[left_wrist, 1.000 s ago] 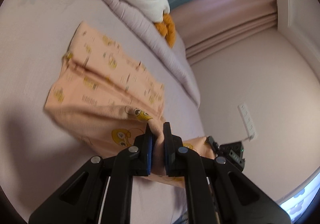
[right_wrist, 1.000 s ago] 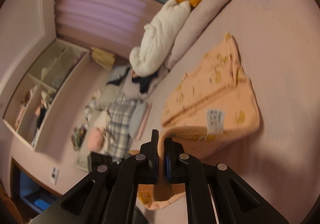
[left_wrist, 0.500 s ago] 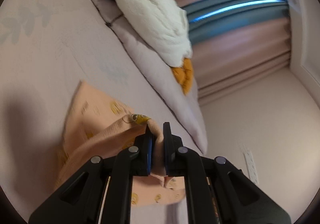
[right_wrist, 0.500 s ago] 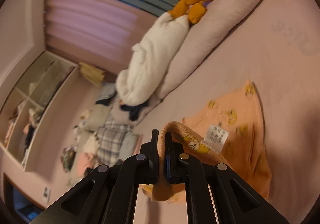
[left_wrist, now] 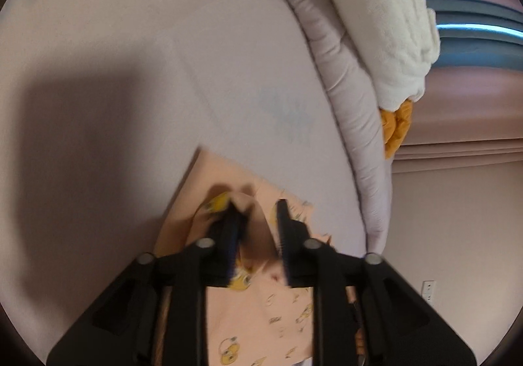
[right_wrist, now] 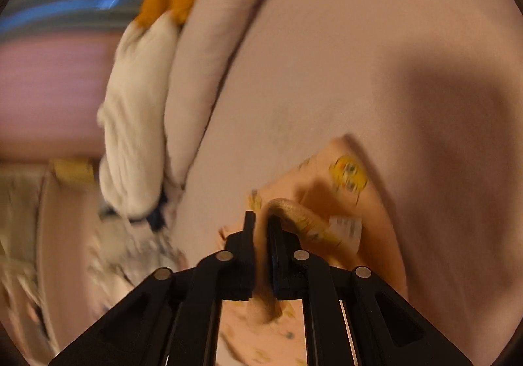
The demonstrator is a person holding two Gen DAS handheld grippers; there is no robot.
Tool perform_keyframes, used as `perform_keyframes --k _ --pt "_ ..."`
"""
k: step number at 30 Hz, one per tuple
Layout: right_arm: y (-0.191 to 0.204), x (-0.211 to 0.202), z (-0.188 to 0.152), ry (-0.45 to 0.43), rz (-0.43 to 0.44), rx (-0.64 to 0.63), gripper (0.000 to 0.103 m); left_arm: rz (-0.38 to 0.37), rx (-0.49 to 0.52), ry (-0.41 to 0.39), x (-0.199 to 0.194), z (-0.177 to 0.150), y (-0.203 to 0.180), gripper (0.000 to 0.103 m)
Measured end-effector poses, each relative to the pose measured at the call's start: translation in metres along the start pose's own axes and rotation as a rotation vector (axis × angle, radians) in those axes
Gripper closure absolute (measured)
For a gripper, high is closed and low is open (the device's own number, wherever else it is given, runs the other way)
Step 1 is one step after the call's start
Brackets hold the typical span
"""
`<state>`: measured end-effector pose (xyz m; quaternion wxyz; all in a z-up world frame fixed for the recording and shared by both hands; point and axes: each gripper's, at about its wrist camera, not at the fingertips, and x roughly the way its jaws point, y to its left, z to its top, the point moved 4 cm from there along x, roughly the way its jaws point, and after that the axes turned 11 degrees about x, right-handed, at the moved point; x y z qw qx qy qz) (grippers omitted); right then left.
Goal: Fold small clothes
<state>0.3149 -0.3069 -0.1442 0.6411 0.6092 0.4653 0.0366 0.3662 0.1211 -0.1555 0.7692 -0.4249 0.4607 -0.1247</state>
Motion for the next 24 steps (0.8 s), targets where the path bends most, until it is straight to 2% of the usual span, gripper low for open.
perform_keyframes --k 1,2,3,4,5,8,10,12,14,16,19,24 --pt "0.000 -0.003 0.007 -0.014 0.037 0.037 0.090 -0.006 -0.003 -0.013 -0.005 0.005 -0.001 0.066" --pt "0.000 -0.005 0.013 -0.026 0.065 0.049 0.081 -0.017 -0.013 -0.022 -0.009 0.007 -0.001 0.052" --pt "0.001 -0.008 0.019 -0.042 0.092 0.061 0.075 -0.033 -0.036 -0.038 -0.012 0.012 -0.002 0.042" --pt "0.001 -0.014 0.023 -0.076 0.113 0.067 0.074 -0.036 -0.045 -0.074 -0.019 0.018 -0.002 0.042" --pt "0.001 -0.021 0.027 -0.109 0.128 0.062 0.074 -0.005 -0.023 -0.096 -0.027 0.021 -0.004 0.042" --pt "0.001 -0.041 0.029 -0.154 0.120 0.000 0.074 0.076 0.086 -0.106 -0.044 0.019 -0.010 0.042" --pt "0.004 -0.048 0.019 -0.140 0.061 -0.106 0.074 0.104 0.157 -0.081 -0.054 0.009 -0.012 0.042" --pt "0.006 -0.055 0.004 -0.135 -0.036 -0.255 0.074 0.135 0.237 -0.059 -0.061 -0.004 -0.012 0.044" --pt "0.003 -0.065 -0.016 -0.131 -0.110 -0.398 0.074 0.151 0.323 -0.034 -0.073 -0.029 -0.011 0.044" --pt "-0.006 -0.077 -0.036 -0.111 -0.145 -0.515 0.074 0.150 0.386 -0.013 -0.081 -0.055 -0.008 0.044" --pt "-0.022 -0.095 -0.061 -0.097 -0.199 -0.618 0.074 0.160 0.449 0.019 -0.076 -0.082 -0.008 0.044" --pt "-0.040 -0.095 -0.081 -0.047 -0.278 -0.681 0.074 0.221 0.537 0.065 -0.073 -0.120 -0.003 0.044"
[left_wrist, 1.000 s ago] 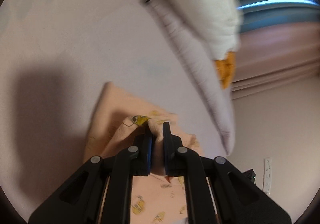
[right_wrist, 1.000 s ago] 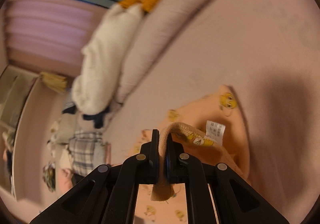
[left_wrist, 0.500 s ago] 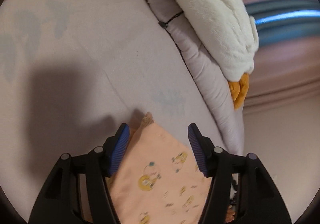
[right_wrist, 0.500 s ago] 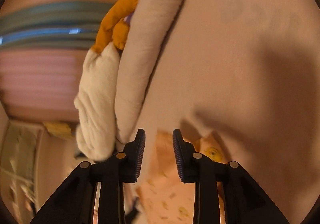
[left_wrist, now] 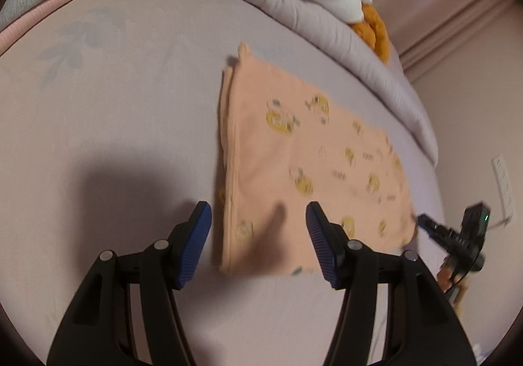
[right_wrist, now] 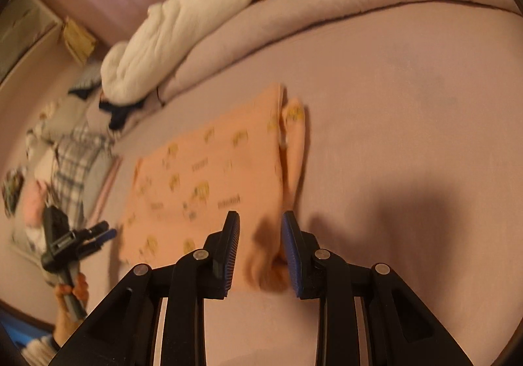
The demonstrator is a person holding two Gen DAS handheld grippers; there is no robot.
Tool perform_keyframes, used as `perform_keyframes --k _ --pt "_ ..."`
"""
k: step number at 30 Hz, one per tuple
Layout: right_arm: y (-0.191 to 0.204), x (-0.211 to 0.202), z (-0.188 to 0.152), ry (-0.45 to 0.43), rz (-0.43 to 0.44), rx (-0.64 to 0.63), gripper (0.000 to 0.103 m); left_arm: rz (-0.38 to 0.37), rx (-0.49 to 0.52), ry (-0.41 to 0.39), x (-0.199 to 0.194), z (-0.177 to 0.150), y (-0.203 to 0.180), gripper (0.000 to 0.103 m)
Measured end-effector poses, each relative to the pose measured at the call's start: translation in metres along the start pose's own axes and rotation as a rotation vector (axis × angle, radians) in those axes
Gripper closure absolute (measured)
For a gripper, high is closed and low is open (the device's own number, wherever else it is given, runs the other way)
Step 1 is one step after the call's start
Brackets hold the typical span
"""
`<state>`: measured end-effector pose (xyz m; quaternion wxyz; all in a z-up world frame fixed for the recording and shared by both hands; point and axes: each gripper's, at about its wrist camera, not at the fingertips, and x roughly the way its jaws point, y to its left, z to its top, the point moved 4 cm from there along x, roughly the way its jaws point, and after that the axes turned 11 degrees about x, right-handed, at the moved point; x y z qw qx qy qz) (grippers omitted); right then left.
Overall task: Fold small clothes
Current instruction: 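Fold the hem up toward the collar and release both tools, then grasp the edge of the folded peach shirt with the left tool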
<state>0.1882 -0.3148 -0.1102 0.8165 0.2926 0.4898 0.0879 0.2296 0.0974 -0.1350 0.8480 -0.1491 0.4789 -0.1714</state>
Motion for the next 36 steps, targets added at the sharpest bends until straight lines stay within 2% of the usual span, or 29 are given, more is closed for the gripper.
perform_keyframes --k 3,5,7,8,9,12,15,18,20,22,24,25,27,30,32,34,36 --pt "0.006 0.011 -0.001 0.013 -0.050 -0.038 0.074 0.039 0.022 0.015 0.007 -0.009 -0.004 0.044" --pt "0.014 0.019 -0.002 0.035 -0.055 -0.056 0.074 0.062 0.031 0.039 0.013 -0.014 -0.005 0.045" --pt "0.022 0.021 -0.006 0.038 -0.075 -0.082 0.093 0.085 0.041 0.064 0.020 -0.019 -0.006 0.055" --pt "0.025 0.023 -0.010 0.050 -0.079 -0.103 0.098 0.099 0.063 0.076 0.022 -0.022 -0.007 0.067" --pt "0.027 0.021 -0.015 0.053 -0.083 -0.127 0.098 0.130 0.093 0.080 0.022 -0.025 -0.008 0.072" --pt "0.023 0.009 -0.024 0.044 -0.115 -0.162 0.099 0.146 0.136 0.094 0.020 -0.029 -0.007 0.075" --pt "0.006 0.009 -0.023 0.068 -0.180 -0.131 0.099 0.151 0.147 0.114 0.017 -0.031 -0.002 0.076" --pt "-0.007 0.009 -0.018 0.102 -0.197 -0.059 0.098 0.145 0.156 0.126 0.009 -0.033 0.000 0.076" --pt "-0.003 0.001 -0.016 0.067 -0.205 -0.055 0.098 0.141 0.168 0.113 0.001 -0.032 -0.002 0.077" --pt "0.009 -0.010 -0.014 -0.004 -0.229 -0.099 0.098 0.128 0.180 0.088 -0.004 -0.030 -0.006 0.077" --pt "0.025 -0.014 -0.016 -0.040 -0.202 -0.149 0.098 0.124 0.189 0.061 -0.005 -0.023 -0.012 0.077" --pt "0.035 -0.012 -0.018 -0.035 -0.157 -0.166 0.098 0.120 0.188 0.050 -0.003 -0.020 -0.015 0.076" --pt "0.051 -0.003 -0.021 -0.034 -0.136 -0.198 0.098 0.107 0.186 0.043 0.006 -0.016 -0.023 0.076" --pt "0.065 0.020 -0.030 0.003 -0.123 -0.240 0.098 0.128 0.209 0.051 0.023 -0.016 -0.029 0.076" --pt "0.066 0.036 -0.041 0.044 -0.149 -0.268 0.098 0.132 0.213 0.081 0.034 -0.020 -0.027 0.077" --pt "0.059 0.055 -0.052 0.108 -0.222 -0.302 0.098 0.120 0.228 0.079 0.032 -0.025 -0.026 0.077" --pt "0.054 0.053 -0.055 0.103 -0.202 -0.311 0.097 0.092 0.231 0.072 0.021 -0.027 -0.025 0.076"
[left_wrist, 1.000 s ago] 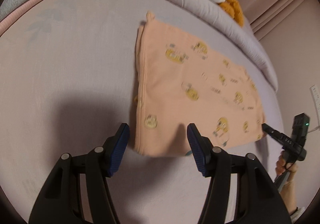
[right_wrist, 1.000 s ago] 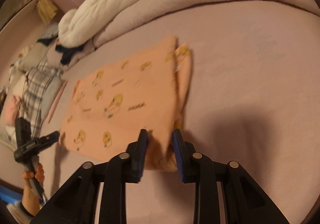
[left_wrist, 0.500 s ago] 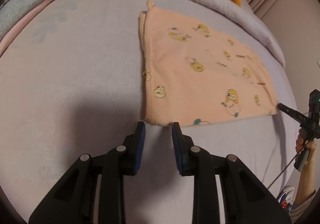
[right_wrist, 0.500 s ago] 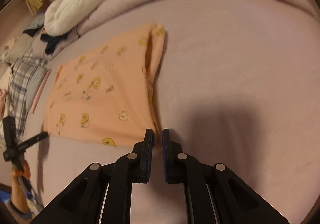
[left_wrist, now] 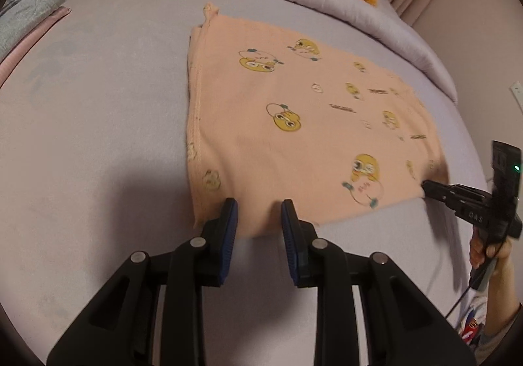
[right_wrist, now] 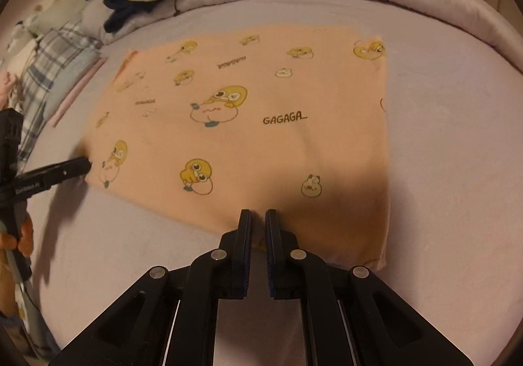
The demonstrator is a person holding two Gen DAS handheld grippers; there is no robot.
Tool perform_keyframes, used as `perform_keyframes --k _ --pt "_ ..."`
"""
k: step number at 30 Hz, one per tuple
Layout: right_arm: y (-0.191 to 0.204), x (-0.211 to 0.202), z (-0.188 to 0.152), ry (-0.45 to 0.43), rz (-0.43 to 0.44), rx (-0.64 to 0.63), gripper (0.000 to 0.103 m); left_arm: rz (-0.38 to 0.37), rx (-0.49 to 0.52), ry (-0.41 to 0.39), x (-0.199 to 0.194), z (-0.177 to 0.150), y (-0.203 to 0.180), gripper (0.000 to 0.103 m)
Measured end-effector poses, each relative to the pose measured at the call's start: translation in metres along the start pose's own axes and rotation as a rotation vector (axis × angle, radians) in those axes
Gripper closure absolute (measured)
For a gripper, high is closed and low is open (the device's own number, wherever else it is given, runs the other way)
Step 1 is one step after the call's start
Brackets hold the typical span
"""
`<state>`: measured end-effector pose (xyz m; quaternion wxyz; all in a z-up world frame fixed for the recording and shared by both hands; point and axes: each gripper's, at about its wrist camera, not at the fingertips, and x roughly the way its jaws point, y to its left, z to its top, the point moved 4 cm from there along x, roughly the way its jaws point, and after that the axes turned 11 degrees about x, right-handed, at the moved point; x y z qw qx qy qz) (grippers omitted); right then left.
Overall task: Fold small clothes
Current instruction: 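Grasp the edge of the folded peach shirt with the left tool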
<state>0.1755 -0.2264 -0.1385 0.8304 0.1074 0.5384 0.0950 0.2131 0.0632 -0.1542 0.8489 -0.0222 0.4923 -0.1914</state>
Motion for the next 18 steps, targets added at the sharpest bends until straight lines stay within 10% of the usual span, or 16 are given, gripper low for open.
perform_keyframes --k 6,11,18 --pt "0.004 -0.020 0.008 0.004 0.124 0.044 0.082 -0.068 -0.115 -0.105 -0.025 0.010 0.027 0.044" --pt "0.028 -0.007 0.031 -0.026 0.257 0.124 0.077 -0.089 -0.224 -0.067 0.003 0.021 0.050 0.045" --pt "0.065 0.031 0.078 -0.068 0.209 0.162 0.077 -0.216 -0.349 -0.090 0.025 0.046 0.062 0.051"
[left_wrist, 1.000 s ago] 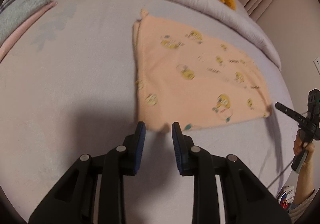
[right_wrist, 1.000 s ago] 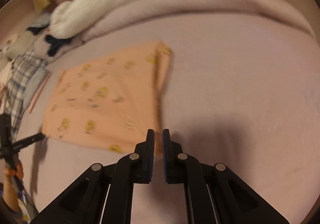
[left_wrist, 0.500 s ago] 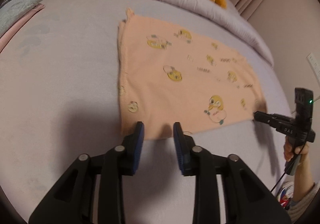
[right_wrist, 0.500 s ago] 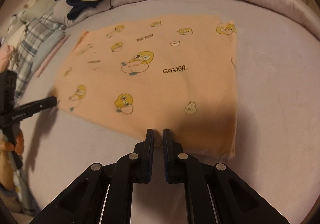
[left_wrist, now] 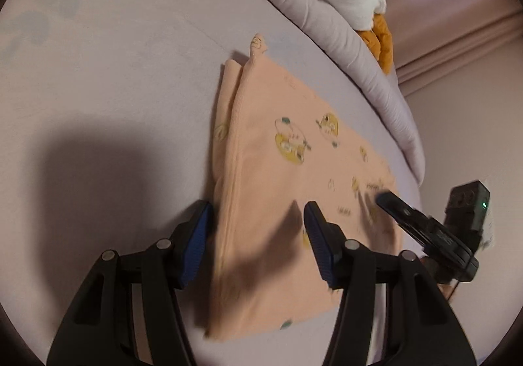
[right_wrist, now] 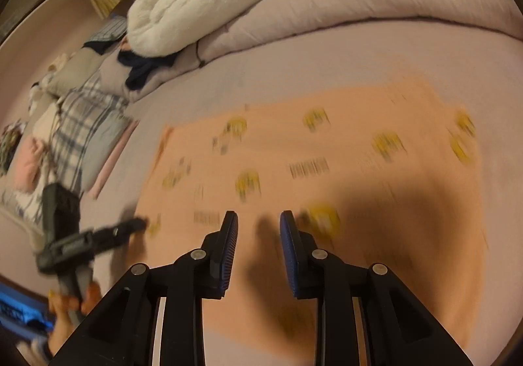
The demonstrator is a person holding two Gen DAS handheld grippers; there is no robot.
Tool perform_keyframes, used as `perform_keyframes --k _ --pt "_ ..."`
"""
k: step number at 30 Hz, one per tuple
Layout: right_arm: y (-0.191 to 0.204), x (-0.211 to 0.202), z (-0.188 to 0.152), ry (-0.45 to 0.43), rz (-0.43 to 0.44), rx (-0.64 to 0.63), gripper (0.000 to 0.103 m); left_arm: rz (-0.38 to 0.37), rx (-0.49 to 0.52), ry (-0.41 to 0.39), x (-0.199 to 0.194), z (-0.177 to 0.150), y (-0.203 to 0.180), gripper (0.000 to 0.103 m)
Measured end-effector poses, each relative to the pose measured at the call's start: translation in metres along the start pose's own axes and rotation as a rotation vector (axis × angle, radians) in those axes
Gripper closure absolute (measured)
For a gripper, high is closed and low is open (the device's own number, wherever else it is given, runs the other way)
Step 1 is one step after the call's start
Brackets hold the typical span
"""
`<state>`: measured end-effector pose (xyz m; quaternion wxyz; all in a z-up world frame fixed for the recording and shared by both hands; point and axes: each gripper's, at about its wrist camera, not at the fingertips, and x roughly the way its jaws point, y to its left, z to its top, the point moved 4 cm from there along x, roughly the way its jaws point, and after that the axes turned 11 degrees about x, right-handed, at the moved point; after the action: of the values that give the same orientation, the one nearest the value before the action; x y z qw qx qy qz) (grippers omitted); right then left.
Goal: Fold small clothes
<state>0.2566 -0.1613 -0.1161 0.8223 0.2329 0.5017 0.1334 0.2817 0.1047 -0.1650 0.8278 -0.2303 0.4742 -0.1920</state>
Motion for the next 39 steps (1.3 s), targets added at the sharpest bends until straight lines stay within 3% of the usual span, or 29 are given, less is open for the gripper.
perform_keyframes --k 3,6,9,14,18,23,26,28,32,34,36,39 --pt "0.014 0.017 0.013 -0.018 -0.022 -0.003 0.077 0.024 0.012 0.009 0.006 0.005 -0.002 0.075" --pt "0.015 0.026 0.018 -0.033 -0.087 -0.031 0.079 0.033 0.011 0.013 0.006 0.006 0.002 0.080" --pt "0.001 0.049 0.018 0.026 -0.204 -0.029 0.086 0.060 0.044 0.021 0.009 0.006 0.000 0.082" --pt "0.009 0.030 0.007 0.026 -0.190 -0.058 0.086 0.066 0.055 0.029 0.007 0.005 0.002 0.084" --pt "0.020 -0.006 -0.030 0.045 -0.110 -0.111 0.086 0.048 0.024 0.024 0.003 0.007 0.002 0.087" --pt "0.021 -0.024 -0.103 0.128 -0.121 -0.204 0.086 0.052 0.023 0.003 -0.010 0.008 -0.014 0.090" --pt "0.018 -0.032 -0.126 0.144 -0.142 -0.244 0.086 0.058 0.088 -0.017 -0.020 0.009 -0.040 0.091" --pt "0.015 -0.044 -0.125 0.155 -0.090 -0.193 0.086 0.056 0.130 -0.020 -0.021 0.010 -0.058 0.091" --pt "-0.007 -0.070 -0.098 0.114 0.151 0.063 0.084 0.062 0.244 -0.012 -0.015 0.004 -0.103 0.091" --pt "-0.016 -0.075 -0.085 0.085 0.231 0.154 0.079 0.086 0.315 0.005 -0.006 -0.001 -0.124 0.091" --pt "-0.028 -0.075 -0.070 0.064 0.304 0.252 0.062 0.091 0.372 0.031 0.005 -0.008 -0.141 0.090" --pt "-0.035 -0.061 -0.057 0.101 0.446 0.383 0.054 0.074 0.482 0.108 0.032 -0.024 -0.168 0.088"
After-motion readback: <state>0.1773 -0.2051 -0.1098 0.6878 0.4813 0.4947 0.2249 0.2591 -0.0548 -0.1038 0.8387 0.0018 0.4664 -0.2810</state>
